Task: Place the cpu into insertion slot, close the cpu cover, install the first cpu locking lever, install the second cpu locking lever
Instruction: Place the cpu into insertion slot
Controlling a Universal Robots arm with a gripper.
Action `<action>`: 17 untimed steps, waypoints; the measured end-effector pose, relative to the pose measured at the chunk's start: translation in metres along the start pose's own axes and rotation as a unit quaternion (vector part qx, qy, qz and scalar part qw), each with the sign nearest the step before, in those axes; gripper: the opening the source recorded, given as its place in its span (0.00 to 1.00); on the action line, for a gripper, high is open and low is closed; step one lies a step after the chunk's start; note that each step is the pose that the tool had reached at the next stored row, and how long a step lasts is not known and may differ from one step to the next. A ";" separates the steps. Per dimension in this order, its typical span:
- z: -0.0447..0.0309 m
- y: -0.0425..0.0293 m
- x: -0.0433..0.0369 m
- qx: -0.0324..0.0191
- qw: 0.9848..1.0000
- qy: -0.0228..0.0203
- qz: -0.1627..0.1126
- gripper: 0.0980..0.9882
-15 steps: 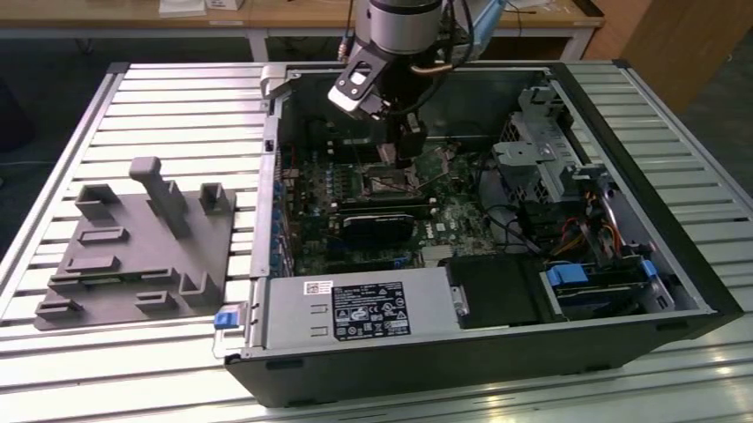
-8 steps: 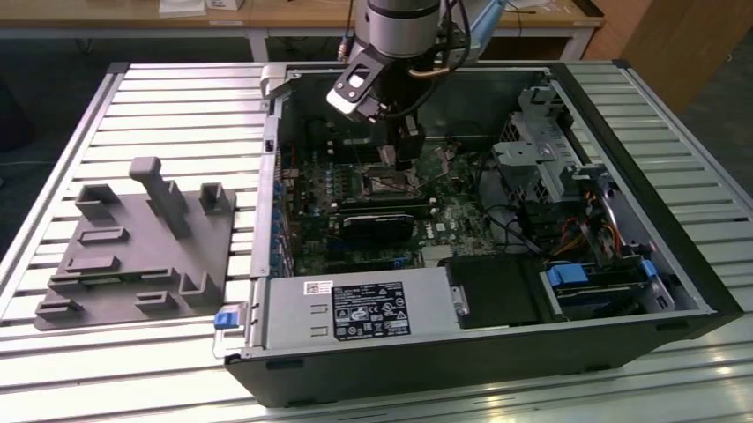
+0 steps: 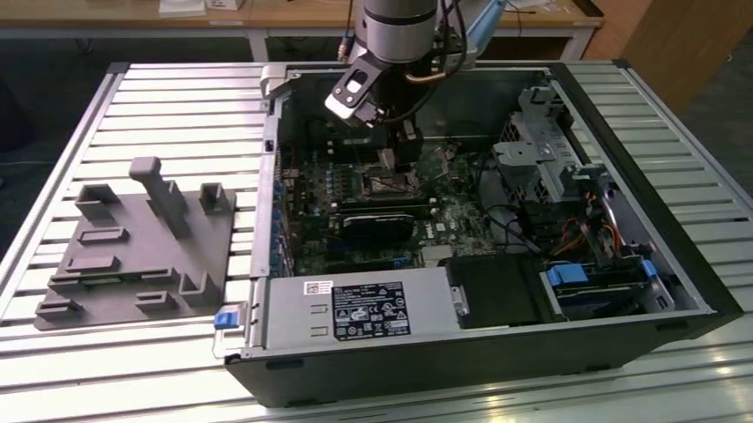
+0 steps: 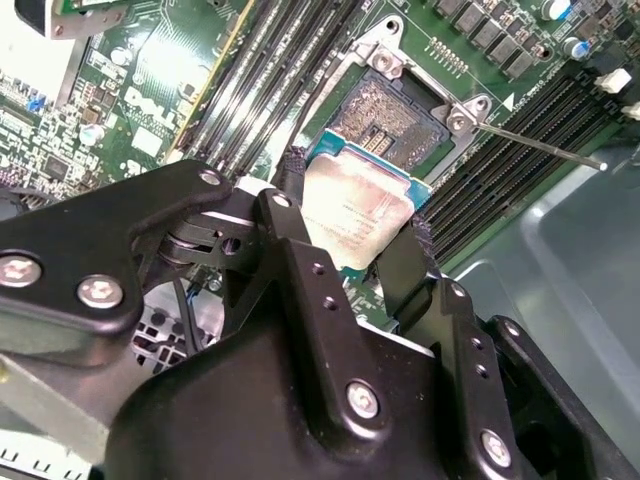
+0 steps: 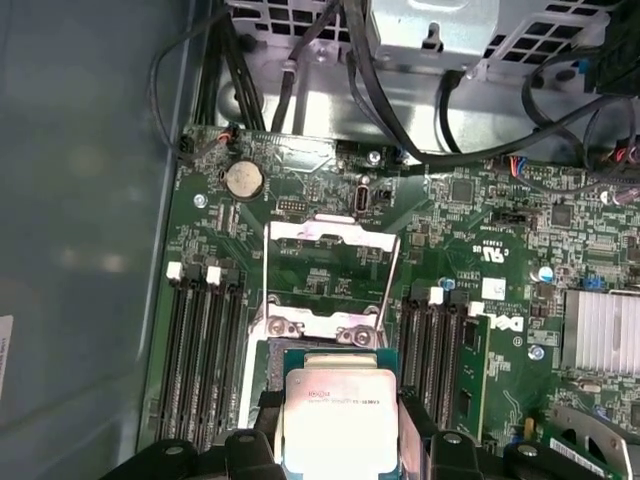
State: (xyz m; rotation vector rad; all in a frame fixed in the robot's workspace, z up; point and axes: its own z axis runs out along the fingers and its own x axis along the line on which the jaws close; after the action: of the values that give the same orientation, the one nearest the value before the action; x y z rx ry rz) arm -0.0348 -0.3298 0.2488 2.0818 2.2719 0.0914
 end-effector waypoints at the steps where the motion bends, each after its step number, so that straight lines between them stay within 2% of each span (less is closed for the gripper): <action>1: 0.0010 -0.0001 0.0000 0.000 1.000 0.000 0.000 0.49; 7: 0.0077 -0.0014 0.0001 0.000 1.000 0.000 0.001 0.49; 17: 0.0166 -0.0076 0.0015 0.000 1.000 0.000 0.001 0.49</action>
State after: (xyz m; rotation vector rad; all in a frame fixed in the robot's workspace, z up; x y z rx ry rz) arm -0.0411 -0.3289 0.2316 2.0838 2.2699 0.0912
